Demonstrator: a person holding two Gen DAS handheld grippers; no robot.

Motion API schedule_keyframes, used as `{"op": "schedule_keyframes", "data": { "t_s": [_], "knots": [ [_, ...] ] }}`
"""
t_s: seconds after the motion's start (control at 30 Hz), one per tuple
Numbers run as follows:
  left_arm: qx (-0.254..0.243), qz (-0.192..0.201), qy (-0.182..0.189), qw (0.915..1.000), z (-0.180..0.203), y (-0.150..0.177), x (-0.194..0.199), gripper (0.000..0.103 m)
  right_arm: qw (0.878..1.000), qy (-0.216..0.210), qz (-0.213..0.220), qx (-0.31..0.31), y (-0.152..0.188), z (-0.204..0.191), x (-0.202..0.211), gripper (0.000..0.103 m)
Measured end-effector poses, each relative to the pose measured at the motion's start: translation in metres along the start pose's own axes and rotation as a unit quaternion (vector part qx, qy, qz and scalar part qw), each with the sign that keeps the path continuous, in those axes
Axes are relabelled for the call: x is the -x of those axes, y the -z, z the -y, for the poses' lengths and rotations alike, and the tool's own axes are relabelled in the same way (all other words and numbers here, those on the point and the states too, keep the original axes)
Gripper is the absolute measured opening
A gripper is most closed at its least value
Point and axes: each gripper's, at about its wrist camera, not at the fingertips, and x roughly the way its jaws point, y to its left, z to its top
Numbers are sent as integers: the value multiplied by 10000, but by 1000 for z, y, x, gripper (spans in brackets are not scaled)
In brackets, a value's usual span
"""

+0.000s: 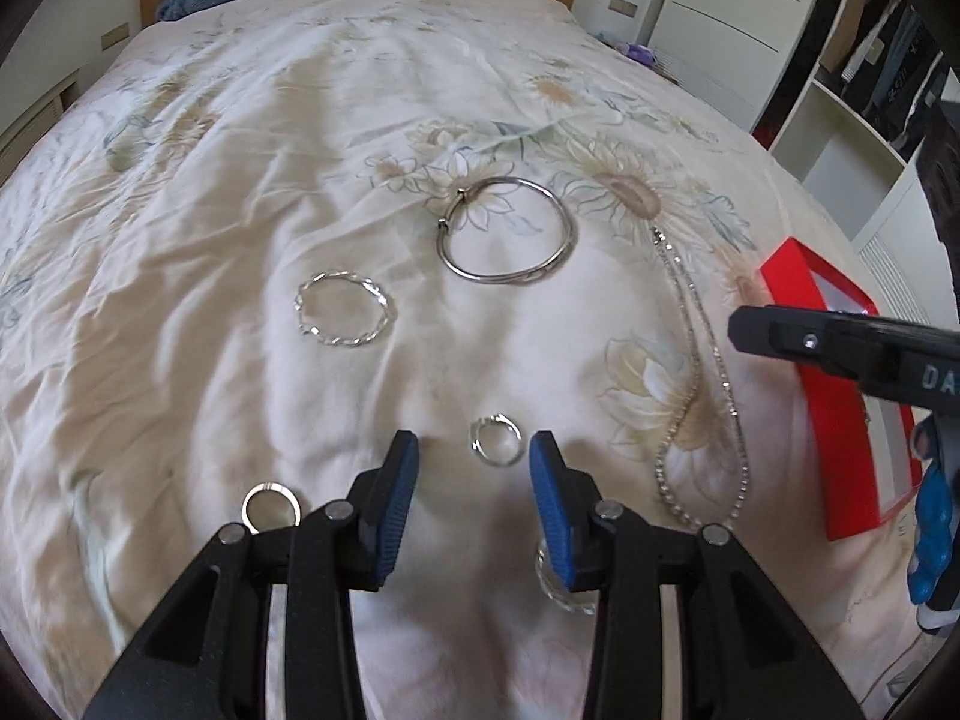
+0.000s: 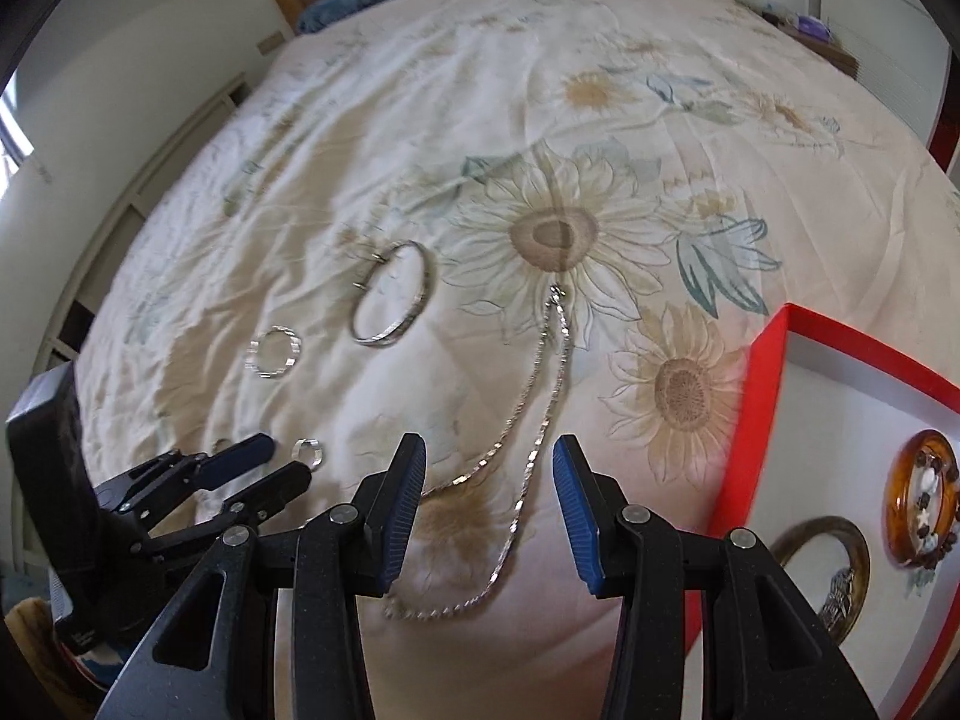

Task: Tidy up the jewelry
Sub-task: 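Grasp a silver ring with the left tool while the right tool lifts the chain necklace toward the box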

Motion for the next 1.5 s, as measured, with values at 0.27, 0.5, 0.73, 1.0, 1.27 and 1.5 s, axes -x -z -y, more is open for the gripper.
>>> {"op": "schedule_keyframes", "data": {
  "t_s": [0.27,0.5,0.73,1.0,1.27,1.5],
  "knots": [
    [-476,-49,-56,9988,7,-1,-17,34,9986,321,-411,-103,-9,4,-29,46],
    [-483,-30,64,9988,3,-1,-22,19,9967,422,-685,96,-12,-3,-49,46],
    [-404,77,163,9990,1,-1,-18,18,9973,308,-608,291,-7,-10,-53,5],
    [-290,167,95,9994,-1,-4,1,18,9994,-191,-18,301,-3,-16,-24,5],
    [-231,432,-87,9988,11,-14,47,18,9969,-427,560,347,-7,-25,36,5],
    [-338,736,-98,9967,42,-21,96,18,9931,-493,1014,336,2,-16,103,5]
  ]
}}
